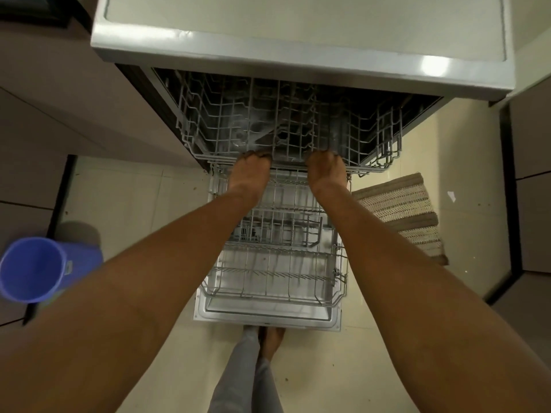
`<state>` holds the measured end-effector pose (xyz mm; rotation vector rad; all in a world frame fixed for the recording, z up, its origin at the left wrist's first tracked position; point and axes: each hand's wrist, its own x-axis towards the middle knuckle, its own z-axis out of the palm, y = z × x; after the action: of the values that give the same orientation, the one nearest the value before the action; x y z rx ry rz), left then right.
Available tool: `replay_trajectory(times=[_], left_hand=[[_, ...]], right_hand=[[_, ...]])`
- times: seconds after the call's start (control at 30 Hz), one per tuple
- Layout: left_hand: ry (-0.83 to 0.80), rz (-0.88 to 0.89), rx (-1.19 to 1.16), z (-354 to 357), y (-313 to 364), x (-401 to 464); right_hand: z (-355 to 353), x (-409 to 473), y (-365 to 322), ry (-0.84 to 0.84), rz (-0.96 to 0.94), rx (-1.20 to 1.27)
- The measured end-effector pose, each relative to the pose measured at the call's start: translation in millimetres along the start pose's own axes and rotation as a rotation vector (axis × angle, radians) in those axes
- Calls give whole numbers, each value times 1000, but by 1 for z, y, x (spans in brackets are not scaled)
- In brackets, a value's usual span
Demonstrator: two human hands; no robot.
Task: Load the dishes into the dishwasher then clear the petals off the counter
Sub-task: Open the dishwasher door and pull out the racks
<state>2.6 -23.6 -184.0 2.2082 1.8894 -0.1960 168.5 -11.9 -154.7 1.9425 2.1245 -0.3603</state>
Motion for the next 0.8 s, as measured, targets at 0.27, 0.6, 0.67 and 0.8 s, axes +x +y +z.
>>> replay_trajectory(times=[0.27, 0.6, 0.67, 0.8], left_hand=[[-4, -9, 34, 7, 5, -41], [-17, -49, 18, 20, 13, -81], [-32, -43, 39, 22, 12, -85], [-54, -43, 34, 21, 17, -94]], right_hand=[[14, -41, -3, 3, -34, 47], [30, -81, -6, 0, -59, 85], [33, -86, -8, -9, -56, 76], [32, -96, -5, -9, -48, 70]])
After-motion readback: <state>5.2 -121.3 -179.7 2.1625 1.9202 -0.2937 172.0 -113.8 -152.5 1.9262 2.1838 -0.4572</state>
